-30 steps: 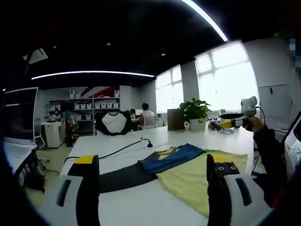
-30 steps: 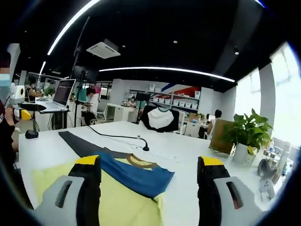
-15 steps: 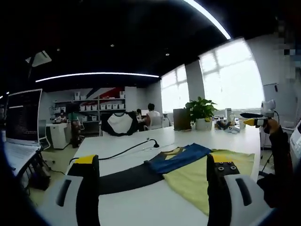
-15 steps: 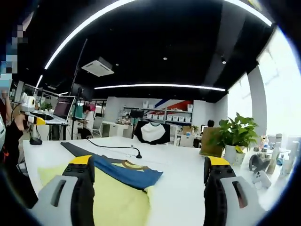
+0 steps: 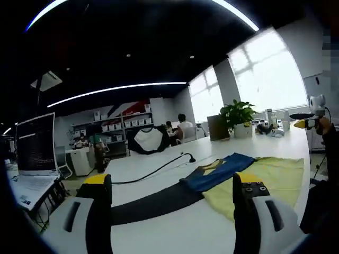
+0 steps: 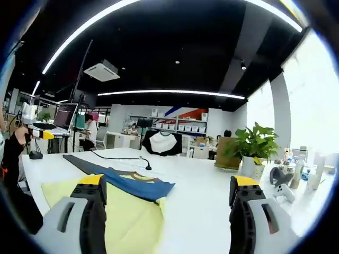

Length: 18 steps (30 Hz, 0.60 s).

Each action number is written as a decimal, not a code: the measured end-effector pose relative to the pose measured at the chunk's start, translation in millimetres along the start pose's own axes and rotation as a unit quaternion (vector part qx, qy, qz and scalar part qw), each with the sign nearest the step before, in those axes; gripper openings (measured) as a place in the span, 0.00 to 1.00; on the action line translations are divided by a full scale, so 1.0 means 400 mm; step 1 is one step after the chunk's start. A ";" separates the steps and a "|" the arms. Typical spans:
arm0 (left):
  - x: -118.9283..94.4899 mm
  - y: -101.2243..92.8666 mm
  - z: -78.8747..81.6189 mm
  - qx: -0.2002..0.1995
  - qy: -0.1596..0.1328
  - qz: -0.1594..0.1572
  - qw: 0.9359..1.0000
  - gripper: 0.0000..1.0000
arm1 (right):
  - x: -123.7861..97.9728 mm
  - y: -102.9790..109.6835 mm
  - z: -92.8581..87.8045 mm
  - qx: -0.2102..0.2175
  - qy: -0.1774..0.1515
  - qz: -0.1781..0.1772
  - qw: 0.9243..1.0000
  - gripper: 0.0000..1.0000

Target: Fold the garment on the visible template until the final outline fits inside the template.

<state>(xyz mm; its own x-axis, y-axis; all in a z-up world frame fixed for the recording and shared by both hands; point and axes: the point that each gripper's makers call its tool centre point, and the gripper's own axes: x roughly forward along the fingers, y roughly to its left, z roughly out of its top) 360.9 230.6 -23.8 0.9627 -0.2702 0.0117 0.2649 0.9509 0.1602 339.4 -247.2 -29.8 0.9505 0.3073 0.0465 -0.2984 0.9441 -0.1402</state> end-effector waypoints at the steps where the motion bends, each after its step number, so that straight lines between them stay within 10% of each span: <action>1: 0.011 -0.002 0.005 -0.008 -0.006 -0.008 1.000 1.00 | 0.001 0.009 -0.004 -0.013 0.003 0.007 1.000 0.99; 18: 0.191 0.119 0.017 -0.019 0.011 0.018 1.000 1.00 | -0.040 -0.038 0.005 0.006 -0.012 0.003 1.000 0.93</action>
<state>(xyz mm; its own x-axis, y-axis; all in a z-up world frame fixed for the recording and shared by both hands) 446.6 254.3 -8.5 0.9725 -0.2329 -0.0046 0.2317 0.9650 0.1233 328.4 -266.2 -26.3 0.9461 0.3163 0.0689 -0.3059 0.9432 -0.1296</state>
